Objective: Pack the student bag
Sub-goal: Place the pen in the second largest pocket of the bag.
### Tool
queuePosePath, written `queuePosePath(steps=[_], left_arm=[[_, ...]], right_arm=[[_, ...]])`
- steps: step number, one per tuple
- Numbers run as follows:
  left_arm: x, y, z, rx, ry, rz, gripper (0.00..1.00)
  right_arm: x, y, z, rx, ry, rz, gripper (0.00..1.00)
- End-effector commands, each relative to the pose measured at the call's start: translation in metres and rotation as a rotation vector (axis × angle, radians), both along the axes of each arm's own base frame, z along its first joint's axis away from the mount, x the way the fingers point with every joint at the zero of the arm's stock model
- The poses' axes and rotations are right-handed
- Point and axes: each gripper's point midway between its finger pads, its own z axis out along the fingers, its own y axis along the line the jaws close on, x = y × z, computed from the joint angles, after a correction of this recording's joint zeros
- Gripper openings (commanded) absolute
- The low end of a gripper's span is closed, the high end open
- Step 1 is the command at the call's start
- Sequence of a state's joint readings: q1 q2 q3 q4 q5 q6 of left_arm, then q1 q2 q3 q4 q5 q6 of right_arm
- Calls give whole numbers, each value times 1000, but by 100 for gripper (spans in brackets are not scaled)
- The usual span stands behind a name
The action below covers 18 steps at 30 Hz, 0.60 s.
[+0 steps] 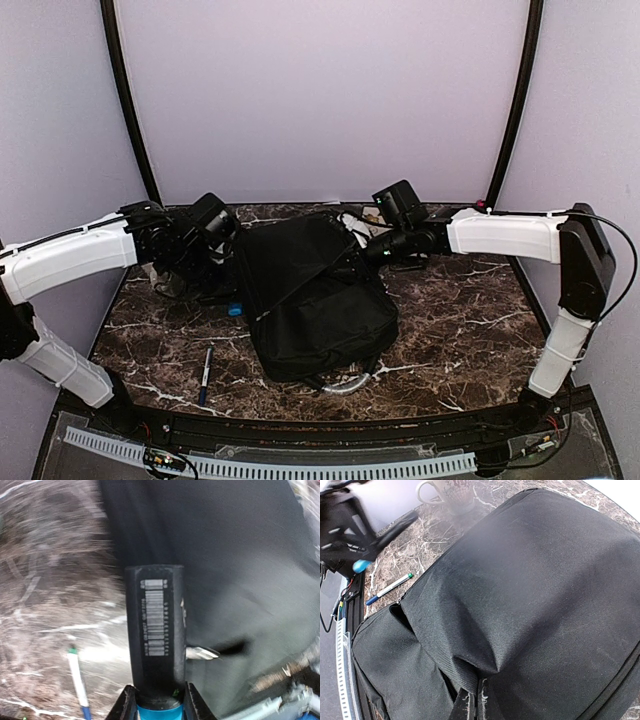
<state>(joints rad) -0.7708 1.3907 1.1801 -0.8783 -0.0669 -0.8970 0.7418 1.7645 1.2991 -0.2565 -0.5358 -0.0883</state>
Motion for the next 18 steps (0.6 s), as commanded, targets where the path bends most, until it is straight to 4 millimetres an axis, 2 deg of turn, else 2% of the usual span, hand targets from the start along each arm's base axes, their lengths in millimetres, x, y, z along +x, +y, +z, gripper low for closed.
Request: queuePosePath(steps=[1, 5, 9, 11, 15, 18], left_arm=[[-24, -45, 20, -76, 10, -143, 9], [-46, -117, 30, -204, 14, -366, 9], [-61, -161, 26, -213, 30, -517, 8], [-61, -172, 18, -192, 46, -541, 8], [-53, -181, 1, -155, 56, -534, 8], [-38, -166, -9, -65, 70, -416, 8]], right_arm=[[-15, 16, 12, 67, 19, 73, 0], [-14, 16, 12, 65, 19, 70, 0], [-14, 15, 16, 69, 6, 67, 0], [-14, 15, 20, 73, -1, 65, 0], [-15, 13, 26, 82, -16, 64, 0], [-15, 12, 28, 85, -19, 62, 0]])
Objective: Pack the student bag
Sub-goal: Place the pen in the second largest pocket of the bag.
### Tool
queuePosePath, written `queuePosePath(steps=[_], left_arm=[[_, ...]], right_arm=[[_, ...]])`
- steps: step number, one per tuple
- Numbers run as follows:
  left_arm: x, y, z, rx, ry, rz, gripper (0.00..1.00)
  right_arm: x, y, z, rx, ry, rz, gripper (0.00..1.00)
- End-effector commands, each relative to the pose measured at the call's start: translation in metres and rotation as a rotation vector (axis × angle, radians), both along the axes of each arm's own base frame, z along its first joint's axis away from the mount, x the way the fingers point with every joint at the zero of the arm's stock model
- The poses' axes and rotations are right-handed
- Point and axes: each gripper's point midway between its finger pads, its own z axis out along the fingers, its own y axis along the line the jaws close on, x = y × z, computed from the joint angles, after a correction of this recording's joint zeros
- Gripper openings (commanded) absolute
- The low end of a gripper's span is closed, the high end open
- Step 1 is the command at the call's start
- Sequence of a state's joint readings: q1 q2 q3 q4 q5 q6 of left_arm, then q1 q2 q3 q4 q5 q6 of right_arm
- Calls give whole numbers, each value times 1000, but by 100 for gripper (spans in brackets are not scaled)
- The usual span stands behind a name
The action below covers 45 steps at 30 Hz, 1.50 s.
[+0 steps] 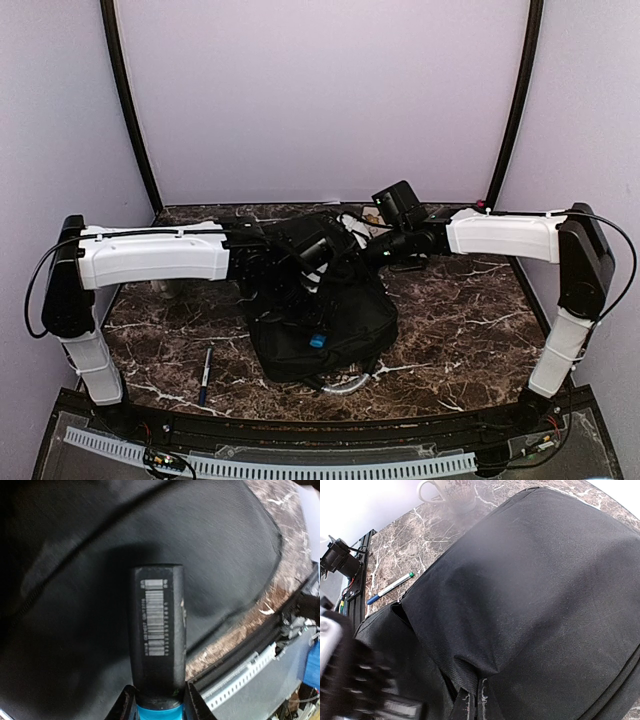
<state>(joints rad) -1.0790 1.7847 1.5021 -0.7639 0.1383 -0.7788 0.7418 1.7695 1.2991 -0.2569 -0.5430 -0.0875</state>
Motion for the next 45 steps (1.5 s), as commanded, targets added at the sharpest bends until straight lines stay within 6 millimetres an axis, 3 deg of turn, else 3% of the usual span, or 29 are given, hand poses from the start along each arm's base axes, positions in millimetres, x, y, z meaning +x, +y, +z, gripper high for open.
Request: queuePosePath(steps=[1, 12, 16, 18, 22, 23, 24, 27, 30, 33, 37, 40, 43, 45], left_arm=[[22, 18, 3, 84, -31, 125, 8], [97, 44, 5, 14, -123, 407, 8], [117, 42, 7, -3, -150, 436, 20], [114, 36, 4, -14, -129, 408, 26], [91, 42, -5, 12, -64, 365, 37], [84, 45, -4, 11, -66, 351, 41], [78, 47, -1, 5, -70, 337, 52], [61, 51, 9, -17, -106, 266, 66], [48, 55, 20, -24, -164, 192, 71], [40, 68, 22, 40, -239, 113, 66], [34, 79, 10, 141, -300, -31, 56], [27, 73, -2, 166, -287, -152, 33], [23, 68, -13, 202, -262, -220, 19], [26, 67, -17, 226, -262, -217, 0]], right_arm=[[-14, 12, 31, 88, -29, 59, 0], [-16, 11, 36, 98, -35, 64, 0], [-16, 11, 38, 96, -41, 60, 0], [-15, 10, 40, 98, -49, 57, 0], [-15, 10, 40, 98, -51, 57, 0], [-16, 10, 40, 99, -50, 60, 0], [-16, 10, 39, 98, -48, 60, 0], [-16, 10, 37, 95, -44, 63, 0], [-17, 10, 35, 92, -42, 65, 0], [-17, 10, 34, 92, -40, 66, 0], [-16, 11, 32, 88, -34, 67, 0], [-16, 11, 31, 85, -33, 65, 0], [-16, 10, 31, 84, -35, 64, 0], [-16, 10, 30, 82, -35, 63, 0]])
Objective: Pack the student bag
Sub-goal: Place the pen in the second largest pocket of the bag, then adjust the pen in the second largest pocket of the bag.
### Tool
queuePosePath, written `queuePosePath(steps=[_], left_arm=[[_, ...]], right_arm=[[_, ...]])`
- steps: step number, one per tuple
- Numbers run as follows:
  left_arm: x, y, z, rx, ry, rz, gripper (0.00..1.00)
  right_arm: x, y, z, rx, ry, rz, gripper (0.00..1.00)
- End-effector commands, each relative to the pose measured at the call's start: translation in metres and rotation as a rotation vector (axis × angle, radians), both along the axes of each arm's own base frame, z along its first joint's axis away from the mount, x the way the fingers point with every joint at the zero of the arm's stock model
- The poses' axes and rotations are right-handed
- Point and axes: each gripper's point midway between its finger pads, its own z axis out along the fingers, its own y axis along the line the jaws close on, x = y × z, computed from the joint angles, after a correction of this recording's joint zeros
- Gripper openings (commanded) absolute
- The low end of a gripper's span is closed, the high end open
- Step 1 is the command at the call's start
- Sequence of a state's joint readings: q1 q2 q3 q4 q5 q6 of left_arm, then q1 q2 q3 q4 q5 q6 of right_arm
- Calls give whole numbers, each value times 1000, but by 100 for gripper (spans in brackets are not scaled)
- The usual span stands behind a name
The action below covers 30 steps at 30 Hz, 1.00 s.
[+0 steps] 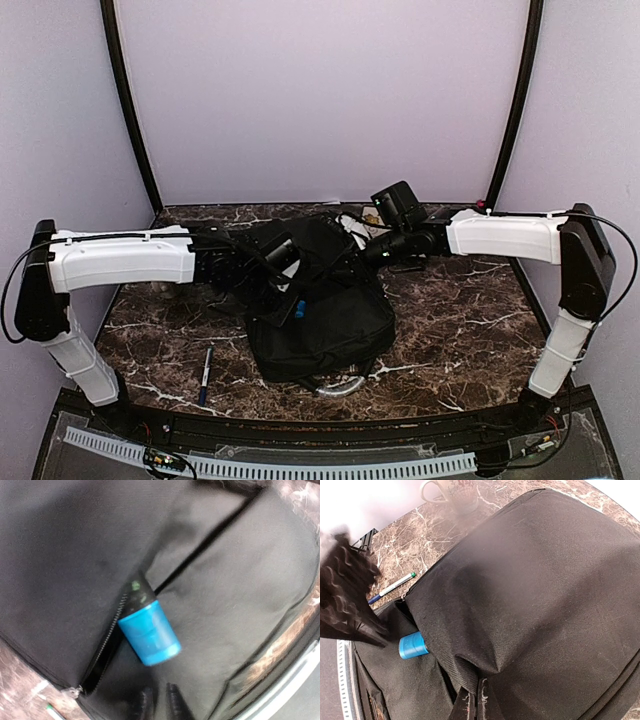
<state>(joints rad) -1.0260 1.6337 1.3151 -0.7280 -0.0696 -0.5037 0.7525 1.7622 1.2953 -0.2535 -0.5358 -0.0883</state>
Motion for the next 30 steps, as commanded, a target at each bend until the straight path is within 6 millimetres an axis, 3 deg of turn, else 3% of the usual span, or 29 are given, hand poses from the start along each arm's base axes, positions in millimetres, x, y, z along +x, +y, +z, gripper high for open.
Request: queuePosePath(steps=[1, 5, 10, 18, 22, 27, 30], left_arm=[[-3, 3, -14, 94, 0, -90, 0], [8, -10, -12, 46, -44, -82, 0], [36, -17, -3, 56, -137, -26, 0], [106, -15, 14, -8, -288, 97, 0], [130, -15, 20, -24, -354, 141, 0], [128, -20, 19, -61, -342, 141, 0], [112, -24, 29, -147, -315, 111, 10]], right_arm=[[-13, 8, 28, 81, -26, 60, 0], [-12, 8, 27, 80, -23, 61, 0], [-13, 7, 27, 81, -22, 62, 0], [-11, 5, 27, 78, -26, 56, 0], [-11, 4, 29, 79, -30, 53, 0], [-10, 3, 31, 84, -34, 51, 0], [-10, 2, 31, 84, -32, 50, 0]])
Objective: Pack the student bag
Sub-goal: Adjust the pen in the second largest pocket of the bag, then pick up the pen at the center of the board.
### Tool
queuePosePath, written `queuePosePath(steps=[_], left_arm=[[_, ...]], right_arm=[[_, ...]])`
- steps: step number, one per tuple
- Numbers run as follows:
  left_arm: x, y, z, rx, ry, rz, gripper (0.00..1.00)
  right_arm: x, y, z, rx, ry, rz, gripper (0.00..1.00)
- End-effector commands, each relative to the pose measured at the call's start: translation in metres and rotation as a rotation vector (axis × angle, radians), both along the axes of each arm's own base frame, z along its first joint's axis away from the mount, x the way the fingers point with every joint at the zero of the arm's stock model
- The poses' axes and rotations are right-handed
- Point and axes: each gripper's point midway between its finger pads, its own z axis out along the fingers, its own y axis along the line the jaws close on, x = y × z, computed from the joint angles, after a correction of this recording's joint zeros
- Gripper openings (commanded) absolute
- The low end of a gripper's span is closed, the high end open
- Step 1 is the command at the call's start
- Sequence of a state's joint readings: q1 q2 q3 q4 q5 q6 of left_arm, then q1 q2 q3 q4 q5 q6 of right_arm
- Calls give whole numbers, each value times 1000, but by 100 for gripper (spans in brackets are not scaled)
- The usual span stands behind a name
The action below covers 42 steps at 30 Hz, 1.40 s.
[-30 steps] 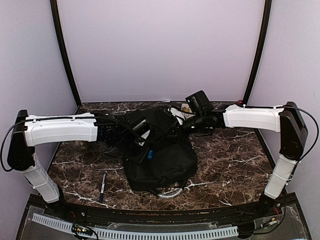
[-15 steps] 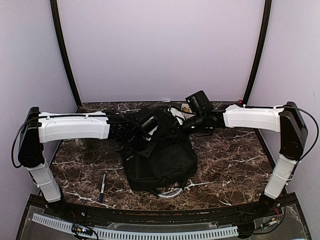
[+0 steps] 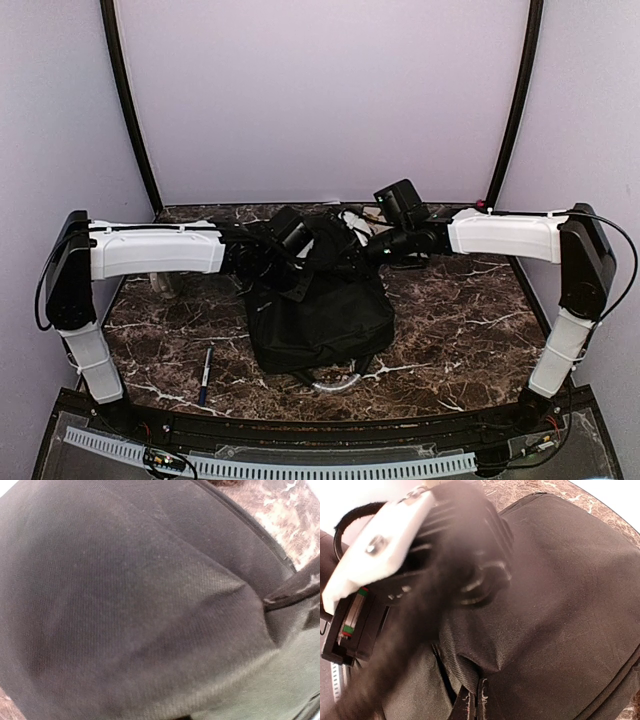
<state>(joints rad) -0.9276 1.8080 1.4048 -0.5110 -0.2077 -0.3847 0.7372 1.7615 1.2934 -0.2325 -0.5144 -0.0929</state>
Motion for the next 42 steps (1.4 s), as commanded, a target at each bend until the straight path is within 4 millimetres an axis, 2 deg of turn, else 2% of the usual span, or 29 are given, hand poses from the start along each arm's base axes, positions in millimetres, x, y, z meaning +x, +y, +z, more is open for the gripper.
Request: queuePosePath(steps=[1, 5, 12, 14, 17, 19, 20, 23, 26, 28, 31, 34, 39, 42], left_arm=[[14, -3, 45, -175, -105, 31, 13], [-12, 10, 58, -201, -53, 21, 27], [-57, 54, 54, -185, 41, 39, 46], [-61, 72, 53, -150, 26, 76, 54], [-56, 108, 56, -75, -54, 170, 78], [-48, 134, 62, -41, -131, 255, 97], [-47, 145, 63, -43, -153, 293, 99], [-47, 165, 63, -100, -144, 328, 98], [-56, 178, 50, -107, -18, 371, 81], [-69, 189, 33, -47, 95, 431, 74], [-96, 192, 4, 26, 288, 472, 64], [-122, 190, -16, 67, 427, 472, 60], [-150, 192, -31, 67, 503, 509, 59], [-164, 193, -37, 69, 517, 526, 55]], right_arm=[[-21, 6, 29, 81, -5, 80, 0], [-19, 5, 30, 82, -7, 77, 0], [-16, 2, 28, 77, -7, 67, 0], [-16, 2, 27, 78, -7, 69, 0], [-16, 3, 26, 77, -2, 71, 0], [-17, 3, 25, 76, 2, 73, 0], [-17, 3, 26, 77, 3, 75, 0], [-17, 2, 25, 76, 3, 74, 0], [-17, 3, 23, 73, 8, 78, 0], [-17, 3, 22, 71, 10, 78, 0], [-17, 3, 20, 67, 12, 79, 0], [-17, 3, 20, 66, 14, 82, 0], [-18, 3, 20, 64, 13, 85, 0], [-19, 3, 20, 67, 15, 88, 0]])
